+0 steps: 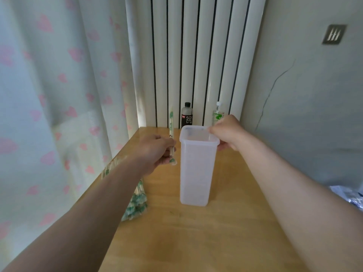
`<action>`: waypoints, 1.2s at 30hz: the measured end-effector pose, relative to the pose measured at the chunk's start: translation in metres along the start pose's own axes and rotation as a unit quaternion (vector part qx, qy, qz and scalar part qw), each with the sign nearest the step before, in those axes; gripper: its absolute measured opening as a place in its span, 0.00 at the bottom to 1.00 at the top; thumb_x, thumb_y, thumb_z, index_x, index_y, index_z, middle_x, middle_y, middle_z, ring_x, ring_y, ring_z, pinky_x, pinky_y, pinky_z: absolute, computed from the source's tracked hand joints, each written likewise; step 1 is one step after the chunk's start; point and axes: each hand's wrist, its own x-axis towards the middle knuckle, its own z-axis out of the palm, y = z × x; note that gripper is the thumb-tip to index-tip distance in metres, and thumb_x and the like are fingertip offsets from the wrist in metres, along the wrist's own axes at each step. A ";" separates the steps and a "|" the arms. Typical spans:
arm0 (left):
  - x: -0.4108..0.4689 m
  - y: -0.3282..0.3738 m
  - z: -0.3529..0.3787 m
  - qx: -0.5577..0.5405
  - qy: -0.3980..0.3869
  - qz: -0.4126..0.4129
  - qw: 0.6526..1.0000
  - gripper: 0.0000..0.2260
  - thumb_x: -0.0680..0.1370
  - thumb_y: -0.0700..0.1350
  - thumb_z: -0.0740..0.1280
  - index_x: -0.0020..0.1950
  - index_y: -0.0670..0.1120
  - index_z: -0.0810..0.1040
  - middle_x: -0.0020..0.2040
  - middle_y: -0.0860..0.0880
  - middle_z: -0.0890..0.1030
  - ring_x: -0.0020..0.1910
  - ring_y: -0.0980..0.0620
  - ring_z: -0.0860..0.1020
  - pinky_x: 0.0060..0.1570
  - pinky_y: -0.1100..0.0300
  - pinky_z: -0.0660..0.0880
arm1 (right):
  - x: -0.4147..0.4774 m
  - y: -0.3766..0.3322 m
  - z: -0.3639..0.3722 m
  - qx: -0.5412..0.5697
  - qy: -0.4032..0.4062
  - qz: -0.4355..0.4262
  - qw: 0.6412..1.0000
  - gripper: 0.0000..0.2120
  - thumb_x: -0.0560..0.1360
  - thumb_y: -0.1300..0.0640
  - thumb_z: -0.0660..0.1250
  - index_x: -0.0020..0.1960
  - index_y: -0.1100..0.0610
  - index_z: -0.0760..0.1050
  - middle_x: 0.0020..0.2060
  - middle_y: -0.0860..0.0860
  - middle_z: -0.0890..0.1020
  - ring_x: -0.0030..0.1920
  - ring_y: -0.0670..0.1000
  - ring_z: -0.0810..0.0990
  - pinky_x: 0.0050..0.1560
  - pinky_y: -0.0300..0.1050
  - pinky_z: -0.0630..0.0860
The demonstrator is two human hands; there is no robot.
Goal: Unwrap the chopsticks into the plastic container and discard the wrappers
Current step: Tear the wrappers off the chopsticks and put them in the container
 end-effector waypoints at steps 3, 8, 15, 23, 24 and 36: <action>0.004 -0.003 0.002 -0.001 -0.002 -0.007 1.000 0.06 0.78 0.37 0.70 0.43 0.39 0.75 0.37 0.41 0.79 0.28 0.49 0.74 0.31 0.56 0.77 | -0.005 0.004 -0.005 0.077 -0.031 0.027 0.996 0.10 0.79 0.60 0.68 0.58 0.64 0.77 0.51 0.63 0.84 0.41 0.59 0.83 0.43 0.59 0.86; 0.007 -0.005 0.007 -0.011 -0.020 -0.005 1.000 0.09 0.78 0.37 0.69 0.40 0.40 0.73 0.37 0.41 0.78 0.30 0.48 0.74 0.34 0.54 0.77 | -0.031 0.013 -0.008 0.090 -0.118 0.076 0.986 0.18 0.80 0.50 0.69 0.67 0.54 0.74 0.60 0.56 0.78 0.53 0.64 0.81 0.46 0.58 0.85; 0.010 -0.011 0.017 -0.021 -0.029 -0.018 0.999 0.10 0.79 0.38 0.69 0.39 0.41 0.72 0.35 0.42 0.77 0.28 0.50 0.74 0.33 0.55 0.77 | -0.037 0.017 0.004 0.067 -0.078 0.043 0.994 0.18 0.84 0.54 0.52 0.71 0.54 0.70 0.55 0.53 0.78 0.48 0.60 0.81 0.45 0.60 0.85; 0.015 -0.015 0.021 -0.062 0.003 -0.026 0.998 0.06 0.81 0.38 0.67 0.46 0.39 0.72 0.38 0.41 0.77 0.33 0.48 0.79 0.31 0.58 0.77 | -0.030 0.014 0.018 0.019 -0.037 0.017 0.999 0.23 0.83 0.49 0.49 0.74 0.56 0.66 0.62 0.56 0.77 0.49 0.59 0.82 0.40 0.55 0.86; 0.016 -0.014 0.023 -0.068 0.010 -0.026 0.997 0.05 0.81 0.38 0.67 0.47 0.39 0.73 0.38 0.41 0.78 0.33 0.48 0.79 0.31 0.58 0.77 | -0.030 0.013 0.018 0.012 -0.030 0.011 0.999 0.22 0.84 0.50 0.49 0.74 0.57 0.67 0.59 0.56 0.77 0.48 0.59 0.82 0.42 0.55 0.86; 0.019 -0.018 0.025 -0.082 0.049 -0.042 0.994 0.05 0.79 0.37 0.69 0.45 0.39 0.75 0.37 0.41 0.79 0.34 0.48 0.79 0.30 0.58 0.77 | -0.021 0.020 0.025 -0.025 -0.010 -0.010 1.000 0.23 0.82 0.45 0.47 0.70 0.55 0.70 0.60 0.55 0.78 0.52 0.57 0.81 0.50 0.58 0.84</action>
